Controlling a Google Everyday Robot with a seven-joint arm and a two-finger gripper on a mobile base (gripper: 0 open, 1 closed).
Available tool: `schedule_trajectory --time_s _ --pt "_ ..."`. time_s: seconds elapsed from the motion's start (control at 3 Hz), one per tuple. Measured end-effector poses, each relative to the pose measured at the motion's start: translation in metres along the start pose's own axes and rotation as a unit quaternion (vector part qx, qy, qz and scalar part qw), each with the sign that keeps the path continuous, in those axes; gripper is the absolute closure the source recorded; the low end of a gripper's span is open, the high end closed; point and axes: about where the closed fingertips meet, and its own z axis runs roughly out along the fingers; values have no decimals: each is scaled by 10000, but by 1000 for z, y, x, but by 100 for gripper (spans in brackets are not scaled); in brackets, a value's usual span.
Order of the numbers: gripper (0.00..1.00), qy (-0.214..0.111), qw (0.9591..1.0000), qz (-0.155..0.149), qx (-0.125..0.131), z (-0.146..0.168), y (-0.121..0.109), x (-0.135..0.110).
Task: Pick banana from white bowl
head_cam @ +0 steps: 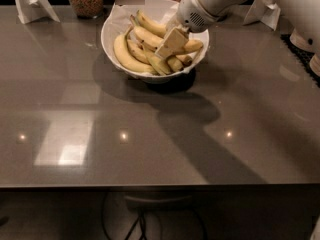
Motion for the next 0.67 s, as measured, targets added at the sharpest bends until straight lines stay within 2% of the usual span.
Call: schedule_trajectory --time_s 0.33,0.67 --pt "37 51 10000 19 -44 10 -4 3" --pt "47 88 9999 21 -88 18 -8 4"
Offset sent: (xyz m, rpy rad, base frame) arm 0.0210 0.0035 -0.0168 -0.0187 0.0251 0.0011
